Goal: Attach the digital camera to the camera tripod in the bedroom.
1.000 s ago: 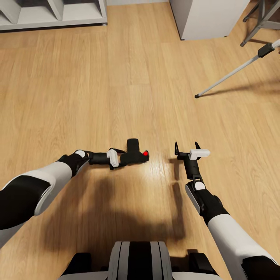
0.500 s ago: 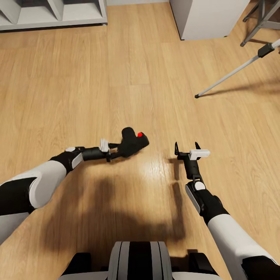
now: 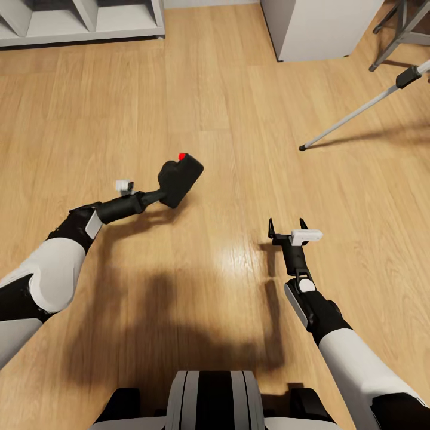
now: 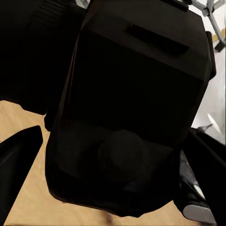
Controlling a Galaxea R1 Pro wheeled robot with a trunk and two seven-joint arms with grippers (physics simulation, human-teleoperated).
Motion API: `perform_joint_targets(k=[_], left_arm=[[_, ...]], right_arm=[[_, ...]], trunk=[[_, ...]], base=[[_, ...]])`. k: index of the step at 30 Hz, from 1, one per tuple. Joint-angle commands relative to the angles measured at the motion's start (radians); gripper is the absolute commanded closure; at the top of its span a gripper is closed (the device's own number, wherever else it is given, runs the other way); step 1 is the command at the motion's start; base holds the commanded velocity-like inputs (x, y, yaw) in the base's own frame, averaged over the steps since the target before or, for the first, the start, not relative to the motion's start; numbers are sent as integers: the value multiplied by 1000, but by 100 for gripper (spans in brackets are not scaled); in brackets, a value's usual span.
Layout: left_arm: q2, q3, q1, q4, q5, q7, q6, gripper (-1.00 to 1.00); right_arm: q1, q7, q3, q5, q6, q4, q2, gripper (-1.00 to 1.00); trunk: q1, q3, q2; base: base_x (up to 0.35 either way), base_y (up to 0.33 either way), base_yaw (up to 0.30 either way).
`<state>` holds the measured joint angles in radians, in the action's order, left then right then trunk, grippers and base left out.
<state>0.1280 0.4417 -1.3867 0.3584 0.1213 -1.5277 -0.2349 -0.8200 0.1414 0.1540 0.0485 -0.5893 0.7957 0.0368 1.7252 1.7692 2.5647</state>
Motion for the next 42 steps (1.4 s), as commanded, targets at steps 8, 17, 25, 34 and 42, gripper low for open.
perform_joint_targets(k=[8,17,25,34,42], left_arm=[[8,13,4,101,11,-43,-112,100],[10,14,5,149,11,-43,-129,100],[11,14,5,143,11,-43,-131,100],[13,13,5,146,11,-43,-148,100],[59,15,6,124,11,-43,-153,100]], right_arm=[[-1,7,7,5,-3,-1,2,-100],[-1,6,7,5,-3,-1,2,-100],[-1,6,7,4,-3,-1,2,-100],[-1,6,7,5,-6,0,2,-100],[1,6,8,5,-45,0,2,-100]], trunk=[[0,1,0],[0,1,0],[0,1,0],[-3,-27,-1],[-7,-57,-3]], base=[[0,0,0],[0,0,0],[0,0,0],[0,0,0],[0,0,0]])
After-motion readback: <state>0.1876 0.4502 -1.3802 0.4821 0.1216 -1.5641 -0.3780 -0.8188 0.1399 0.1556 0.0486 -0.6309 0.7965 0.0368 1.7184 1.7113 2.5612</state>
